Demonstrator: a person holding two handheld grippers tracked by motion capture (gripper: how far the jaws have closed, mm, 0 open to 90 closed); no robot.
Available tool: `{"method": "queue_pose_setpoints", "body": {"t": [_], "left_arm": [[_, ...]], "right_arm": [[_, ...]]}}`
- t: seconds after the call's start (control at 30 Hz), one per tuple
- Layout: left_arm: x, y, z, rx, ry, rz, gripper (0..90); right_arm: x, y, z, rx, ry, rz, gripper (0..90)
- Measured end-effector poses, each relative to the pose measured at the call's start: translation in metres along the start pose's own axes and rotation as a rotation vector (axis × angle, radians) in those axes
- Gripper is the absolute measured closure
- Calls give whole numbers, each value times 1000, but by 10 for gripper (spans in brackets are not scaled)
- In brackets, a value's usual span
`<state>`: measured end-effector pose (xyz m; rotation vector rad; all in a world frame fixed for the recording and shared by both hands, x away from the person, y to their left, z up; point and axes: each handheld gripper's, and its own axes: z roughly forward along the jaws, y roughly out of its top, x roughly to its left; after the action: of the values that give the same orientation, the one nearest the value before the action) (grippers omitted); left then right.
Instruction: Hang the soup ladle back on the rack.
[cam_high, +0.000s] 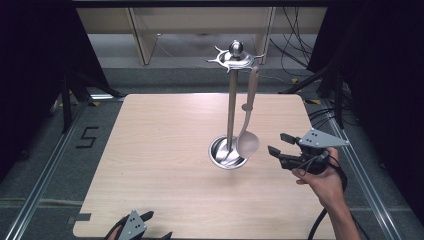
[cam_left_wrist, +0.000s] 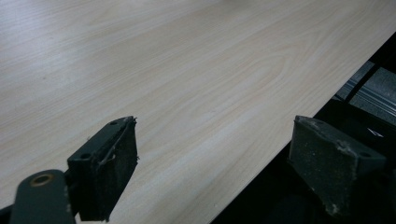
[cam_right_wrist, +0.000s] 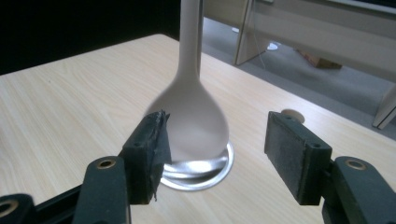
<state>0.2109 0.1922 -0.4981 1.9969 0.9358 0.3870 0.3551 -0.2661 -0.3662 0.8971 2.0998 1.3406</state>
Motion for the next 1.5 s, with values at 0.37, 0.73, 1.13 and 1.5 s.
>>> {"method": "queue_pose_setpoints", "body": {"t": [0.37, 0.73, 1.13, 1.5], "left_arm": [[-1, 0, 0, -10, 2, -6, 149], [-1, 1, -1, -15, 1, -16, 149], [-2, 1, -1, -24, 5, -20, 149], [-1, 1, -1, -14, 6, -8, 149]], "right_arm": [[-1, -19, -1, 20, 12, 31, 384], [10, -24, -5, 50, 55, 49, 338], [17, -34, -3, 29, 51, 46, 303], [20, -45, -2, 61, 74, 50, 291]]}}
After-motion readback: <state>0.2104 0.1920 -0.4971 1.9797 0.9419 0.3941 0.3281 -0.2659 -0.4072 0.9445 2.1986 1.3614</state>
